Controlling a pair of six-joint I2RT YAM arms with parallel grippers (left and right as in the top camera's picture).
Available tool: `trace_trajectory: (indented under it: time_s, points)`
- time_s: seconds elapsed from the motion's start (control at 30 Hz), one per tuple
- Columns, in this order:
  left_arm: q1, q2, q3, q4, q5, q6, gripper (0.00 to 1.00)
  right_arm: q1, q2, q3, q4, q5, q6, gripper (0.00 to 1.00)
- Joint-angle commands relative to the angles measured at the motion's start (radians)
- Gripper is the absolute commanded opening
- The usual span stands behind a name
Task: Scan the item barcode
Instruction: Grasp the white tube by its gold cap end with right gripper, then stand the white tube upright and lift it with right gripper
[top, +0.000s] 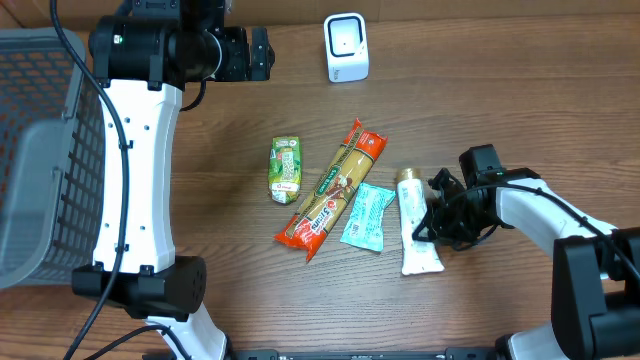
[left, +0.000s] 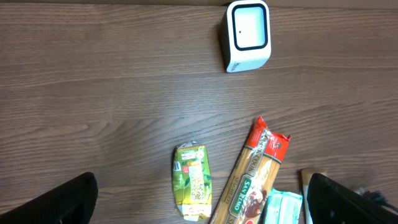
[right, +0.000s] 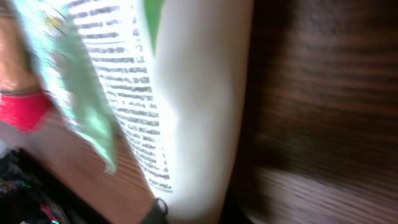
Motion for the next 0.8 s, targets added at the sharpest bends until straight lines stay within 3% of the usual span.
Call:
trace_trajectory:
  time_s: [0.0,0.77]
  points:
    - [-0.001,0.005,0.006,0.000,-0.006,0.016,1.00,0.005,0.010,-0.012,0.056,0.086,0.051,0.04]
    - [-0.001,0.005,0.006,0.000,-0.006,0.016,1.00,0.003,0.010,0.322,-0.014,0.099,0.023,0.04]
